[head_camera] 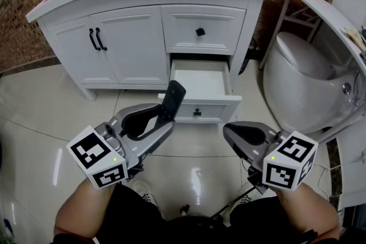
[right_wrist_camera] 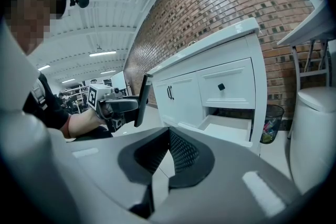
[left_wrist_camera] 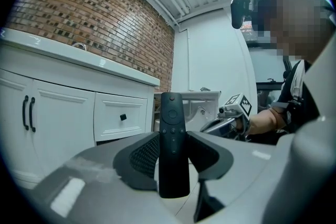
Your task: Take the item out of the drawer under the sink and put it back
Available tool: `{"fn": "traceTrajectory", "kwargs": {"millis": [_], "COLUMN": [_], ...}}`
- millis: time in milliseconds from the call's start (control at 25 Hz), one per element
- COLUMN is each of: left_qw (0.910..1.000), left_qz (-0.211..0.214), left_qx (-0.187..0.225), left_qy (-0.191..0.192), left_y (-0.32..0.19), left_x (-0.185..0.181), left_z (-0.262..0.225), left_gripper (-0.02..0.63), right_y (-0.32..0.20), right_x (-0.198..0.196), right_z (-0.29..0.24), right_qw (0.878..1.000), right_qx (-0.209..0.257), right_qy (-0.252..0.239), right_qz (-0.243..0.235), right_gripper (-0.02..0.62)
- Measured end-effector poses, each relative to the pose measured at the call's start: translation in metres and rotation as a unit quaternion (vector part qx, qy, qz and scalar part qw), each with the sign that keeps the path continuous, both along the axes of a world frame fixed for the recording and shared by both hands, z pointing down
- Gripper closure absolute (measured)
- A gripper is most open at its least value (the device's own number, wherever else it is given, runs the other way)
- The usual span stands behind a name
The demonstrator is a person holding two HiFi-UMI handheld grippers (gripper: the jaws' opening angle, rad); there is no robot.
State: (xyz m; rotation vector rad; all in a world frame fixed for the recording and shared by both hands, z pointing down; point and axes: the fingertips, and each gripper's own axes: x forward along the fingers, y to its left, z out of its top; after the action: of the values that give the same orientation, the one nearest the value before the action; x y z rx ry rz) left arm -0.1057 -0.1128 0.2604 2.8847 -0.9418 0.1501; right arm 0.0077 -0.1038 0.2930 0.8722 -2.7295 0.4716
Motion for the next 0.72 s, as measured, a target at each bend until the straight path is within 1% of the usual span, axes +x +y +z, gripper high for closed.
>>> {"fn": "traceTrajectory", "kwargs": {"millis": [120,280,480,720], "left_qw": [1.0,0.9997,0.9998,0.9998], "left_qz": [-0.006,0.005,0.013,0.004], "left_qx": [0.002,-0.023,-0.016,-0.019], "left_qy": [-0.006,-0.003,-0.006,-0.004], "left_y": [-0.003,-0.002,0.001,-0.002], "left_x": [0.002,0.008,0.013,0.008], "left_z": [0.006,0.017,0.015,0.015], "left_gripper": [0.44,0.439,0.439,0.439], "right_y": [0.0,0.001,0.0,0.001], "right_x": [0.0,-0.001,-0.001,-0.002], "right_z": [0.001,0.002,0.002,0.004], "right_qw": [1.0,1.0,1.0,1.0], "right_qx": [0.0,-0.002,-0.001,-0.005], "right_qy": [0.001,0.002,0.002,0.005], "right_qz": [-0.001,0.0,0.001,-0.001], "right_gripper": [0.592,0.593,0.592,0.592]}}
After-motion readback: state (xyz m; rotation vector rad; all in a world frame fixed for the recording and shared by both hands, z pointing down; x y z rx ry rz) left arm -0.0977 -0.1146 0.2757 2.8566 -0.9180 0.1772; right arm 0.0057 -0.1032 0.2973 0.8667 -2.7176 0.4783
